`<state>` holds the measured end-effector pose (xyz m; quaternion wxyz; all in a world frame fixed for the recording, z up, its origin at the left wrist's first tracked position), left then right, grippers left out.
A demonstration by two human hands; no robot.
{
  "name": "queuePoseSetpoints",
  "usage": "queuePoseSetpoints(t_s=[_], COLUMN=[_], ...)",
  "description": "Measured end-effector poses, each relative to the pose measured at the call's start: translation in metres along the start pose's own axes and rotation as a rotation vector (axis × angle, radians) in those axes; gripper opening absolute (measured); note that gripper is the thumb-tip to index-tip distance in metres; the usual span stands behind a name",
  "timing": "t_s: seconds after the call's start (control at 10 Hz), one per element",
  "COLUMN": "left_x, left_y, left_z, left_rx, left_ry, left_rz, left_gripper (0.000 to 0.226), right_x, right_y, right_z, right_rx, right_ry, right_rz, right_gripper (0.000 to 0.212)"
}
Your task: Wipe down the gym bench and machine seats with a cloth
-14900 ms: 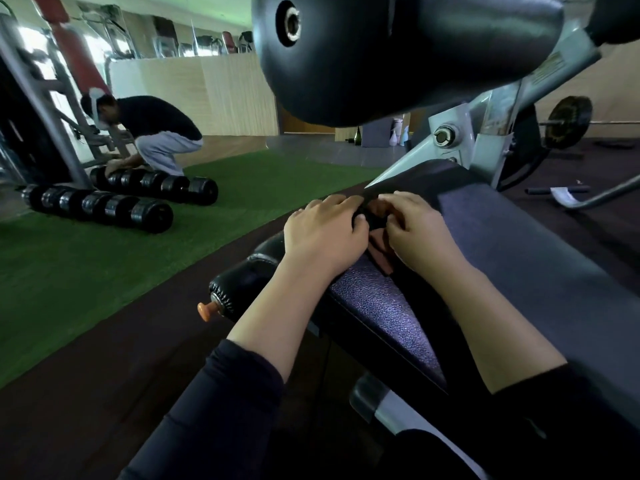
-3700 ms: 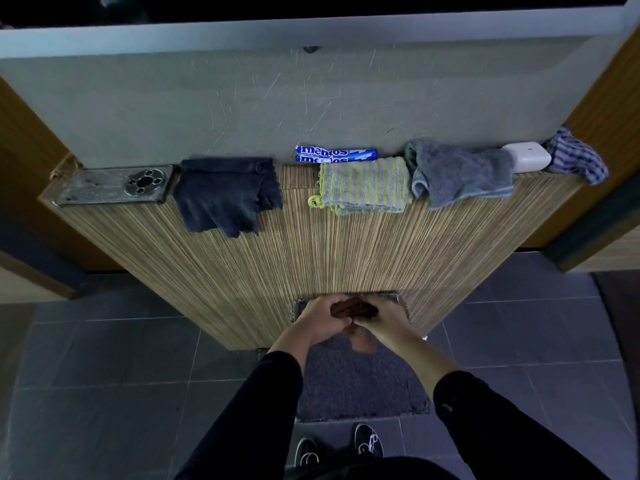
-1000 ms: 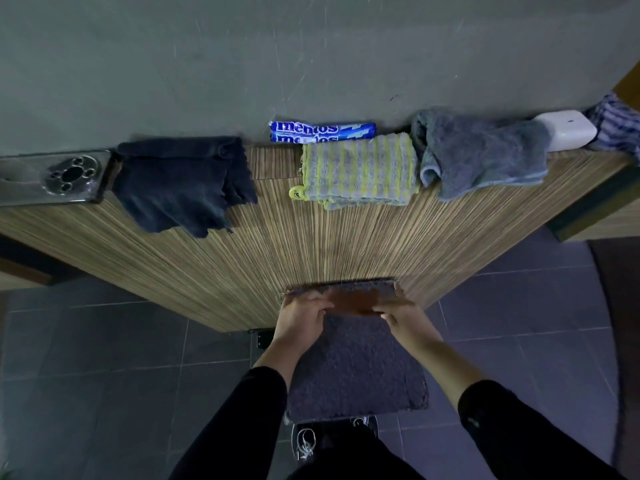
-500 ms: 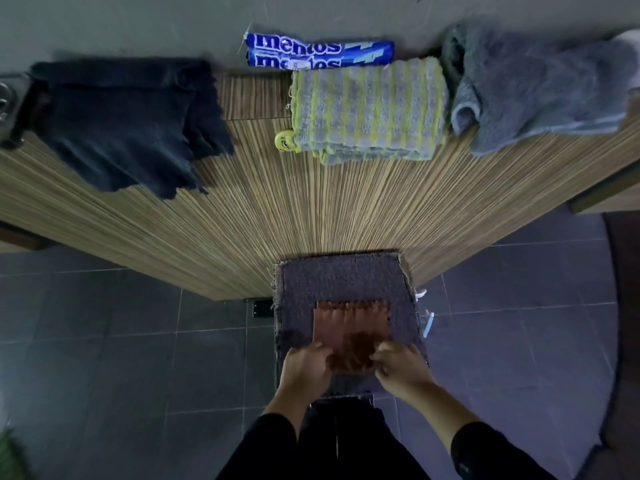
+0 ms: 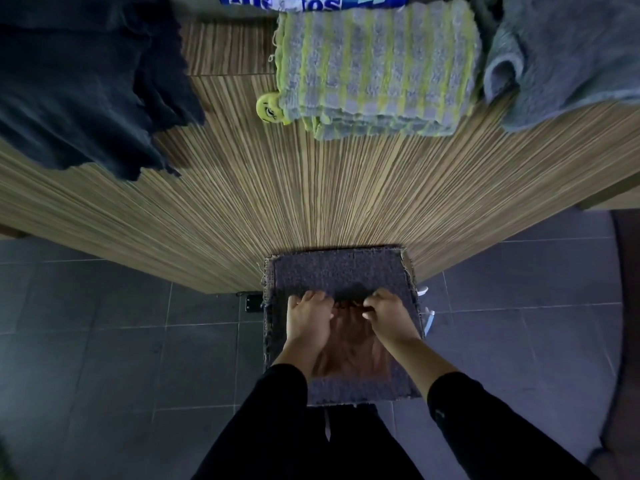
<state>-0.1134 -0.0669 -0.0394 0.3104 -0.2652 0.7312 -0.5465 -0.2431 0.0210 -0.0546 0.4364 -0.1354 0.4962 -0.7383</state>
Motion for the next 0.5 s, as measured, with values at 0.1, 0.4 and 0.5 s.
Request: queuePoseSetpoints(t_s=[0.1,0.4,0.5], left_x=[0.000,-0.009,-0.014], left_y=[-0.005,-0.056,-0.084], left_z=[0.008,-0.007,-0.020], left_rx=[0.025,-0.059,-0.055], left_ry=[-0.078,-0.122,-0.079], left_rz=[-0.023,-0.023,-0.035], left_gripper=[0.029,0.040,0.039], right_x=[0.004,-0.014,-0.022], right_y=[-0.005,-0.047,-0.072], right_z=[0.000,0.039,0.060], right_rx=[0.044,-0.105,-0.081], right_ry=[0.003,0.011,-0.004], right_rz=[-0.069,-0.033,-0.035], right_gripper=[0.018,0.043,0.046])
Point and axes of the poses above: each hand's wrist, its own x-axis towards the middle knuckle, its own y-axis out of the palm, z = x × y, the point moved 5 cm from there along x, towards the middle knuckle, and after that the axes turned 14 degrees about -z, right-handed, at the moved point
